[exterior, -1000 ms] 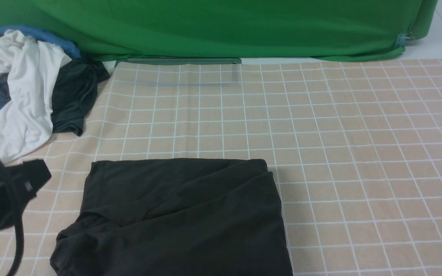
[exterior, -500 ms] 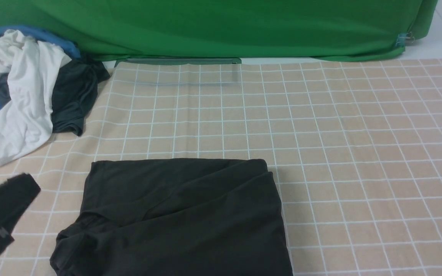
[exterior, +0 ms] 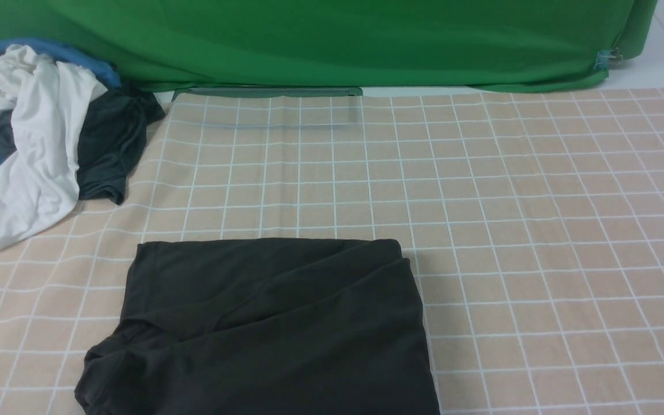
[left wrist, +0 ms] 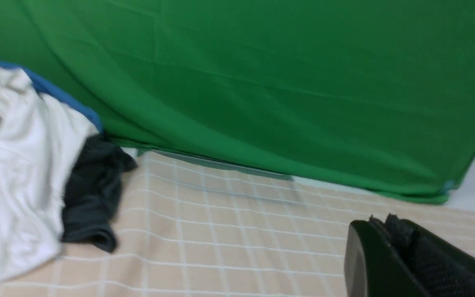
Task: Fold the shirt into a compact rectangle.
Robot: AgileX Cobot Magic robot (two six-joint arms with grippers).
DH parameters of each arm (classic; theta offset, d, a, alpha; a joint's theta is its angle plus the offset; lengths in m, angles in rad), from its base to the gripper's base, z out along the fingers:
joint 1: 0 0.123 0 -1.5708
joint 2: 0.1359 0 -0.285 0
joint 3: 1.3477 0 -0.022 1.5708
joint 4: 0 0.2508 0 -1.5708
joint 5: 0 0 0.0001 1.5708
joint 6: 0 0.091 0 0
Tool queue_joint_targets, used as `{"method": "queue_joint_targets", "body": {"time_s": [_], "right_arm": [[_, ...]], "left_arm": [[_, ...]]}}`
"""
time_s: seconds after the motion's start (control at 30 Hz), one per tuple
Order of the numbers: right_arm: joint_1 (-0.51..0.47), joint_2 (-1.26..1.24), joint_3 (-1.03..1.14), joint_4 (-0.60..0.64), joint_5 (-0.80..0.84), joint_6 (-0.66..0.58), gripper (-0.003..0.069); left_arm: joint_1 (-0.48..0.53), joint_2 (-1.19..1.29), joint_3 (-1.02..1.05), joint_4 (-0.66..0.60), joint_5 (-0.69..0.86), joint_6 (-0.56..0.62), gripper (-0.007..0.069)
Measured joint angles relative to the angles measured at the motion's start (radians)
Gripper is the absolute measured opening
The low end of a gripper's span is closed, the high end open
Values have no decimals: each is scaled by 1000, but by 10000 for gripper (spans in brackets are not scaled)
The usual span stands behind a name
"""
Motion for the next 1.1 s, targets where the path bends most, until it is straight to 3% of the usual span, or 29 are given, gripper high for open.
{"method": "queue_joint_targets", "body": {"time_s": [0.3, 0.47, 0.57, 0.77, 1.1], "right_arm": [[0, 0, 0, 0, 0, 0, 238], [0, 0, 0, 1, 0, 0, 238], [0, 0, 0, 1, 0, 5, 238], [0, 0, 0, 1, 0, 6, 239], [1, 0, 0, 0, 0, 6, 241]], "left_arm": [[0, -1, 17, 103, -13, -13, 16], [0, -35, 206, 271, -106, -336, 16], [0, -120, 329, 373, -99, -444, 16], [0, -288, 410, 354, -27, -458, 16], [0, -298, 411, 352, 12, -436, 16]]}}
